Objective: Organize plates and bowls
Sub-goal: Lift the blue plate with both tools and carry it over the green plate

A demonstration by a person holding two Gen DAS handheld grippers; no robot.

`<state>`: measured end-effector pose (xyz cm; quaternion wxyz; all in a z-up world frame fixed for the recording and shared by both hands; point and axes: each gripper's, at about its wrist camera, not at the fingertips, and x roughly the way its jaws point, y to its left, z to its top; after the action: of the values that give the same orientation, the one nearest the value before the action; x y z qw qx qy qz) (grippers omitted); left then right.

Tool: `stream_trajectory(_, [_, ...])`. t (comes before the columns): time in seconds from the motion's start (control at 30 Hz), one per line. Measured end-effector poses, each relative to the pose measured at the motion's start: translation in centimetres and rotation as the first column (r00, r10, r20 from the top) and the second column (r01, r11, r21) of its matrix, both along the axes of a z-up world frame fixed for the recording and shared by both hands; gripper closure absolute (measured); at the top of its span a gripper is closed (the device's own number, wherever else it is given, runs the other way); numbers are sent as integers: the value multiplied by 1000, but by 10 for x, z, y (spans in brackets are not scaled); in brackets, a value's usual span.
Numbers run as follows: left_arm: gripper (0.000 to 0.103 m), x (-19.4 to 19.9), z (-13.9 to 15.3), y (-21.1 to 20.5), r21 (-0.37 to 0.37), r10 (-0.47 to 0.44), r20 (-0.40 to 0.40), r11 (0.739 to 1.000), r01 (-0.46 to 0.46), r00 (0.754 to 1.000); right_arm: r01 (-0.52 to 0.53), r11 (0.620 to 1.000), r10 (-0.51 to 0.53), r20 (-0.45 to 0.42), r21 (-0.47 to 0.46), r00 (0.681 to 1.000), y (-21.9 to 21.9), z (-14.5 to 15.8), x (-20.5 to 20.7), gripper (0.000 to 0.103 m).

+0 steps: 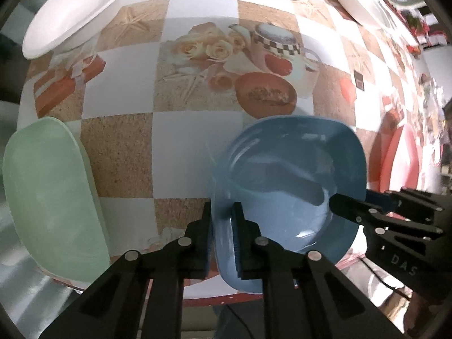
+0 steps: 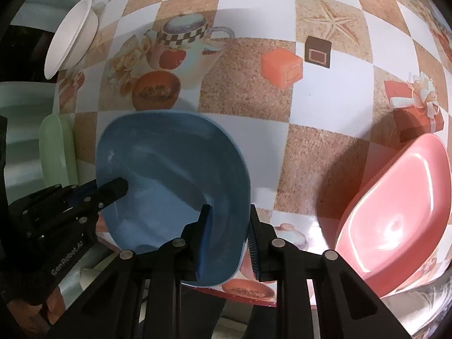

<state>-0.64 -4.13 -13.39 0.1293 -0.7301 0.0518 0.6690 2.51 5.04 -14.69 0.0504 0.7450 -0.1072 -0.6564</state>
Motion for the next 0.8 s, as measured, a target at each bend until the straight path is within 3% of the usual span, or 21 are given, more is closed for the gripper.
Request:
stream_trajectory(0.37, [89, 25, 12, -1, 1, -2, 0, 1000, 2, 1000, 18, 1000, -17, 16, -2, 1000, 10, 4, 19, 76])
stream_trajectory(0.63, [89, 15, 26, -17, -8, 8, -40, 1000, -9, 999, -1, 1000, 1, 13, -1, 1000, 16, 1, -14, 76])
stream_trajectory(0.8, [89, 19, 38, -18, 1, 33, -66, 999, -33, 997, -31, 999, 31, -14, 10, 999, 14, 18, -21, 76])
